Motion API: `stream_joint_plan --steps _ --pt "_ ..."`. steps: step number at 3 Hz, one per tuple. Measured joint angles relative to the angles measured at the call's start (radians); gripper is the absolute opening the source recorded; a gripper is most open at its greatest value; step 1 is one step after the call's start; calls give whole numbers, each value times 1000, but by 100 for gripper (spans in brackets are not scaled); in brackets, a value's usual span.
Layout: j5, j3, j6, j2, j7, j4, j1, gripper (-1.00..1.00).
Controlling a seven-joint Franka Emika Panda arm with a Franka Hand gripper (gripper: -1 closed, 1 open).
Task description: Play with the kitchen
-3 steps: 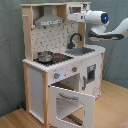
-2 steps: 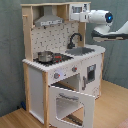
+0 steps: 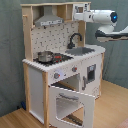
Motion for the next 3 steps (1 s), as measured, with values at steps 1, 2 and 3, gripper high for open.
stream_joint_plan --steps 1,2,3 --pt "0 -58 6 -16 -13 -46 70 -100" --pt "0 -113 6 -44 -20 -94 133 -100" --pt "0 -167 6 -82 -28 -146 189 -100"
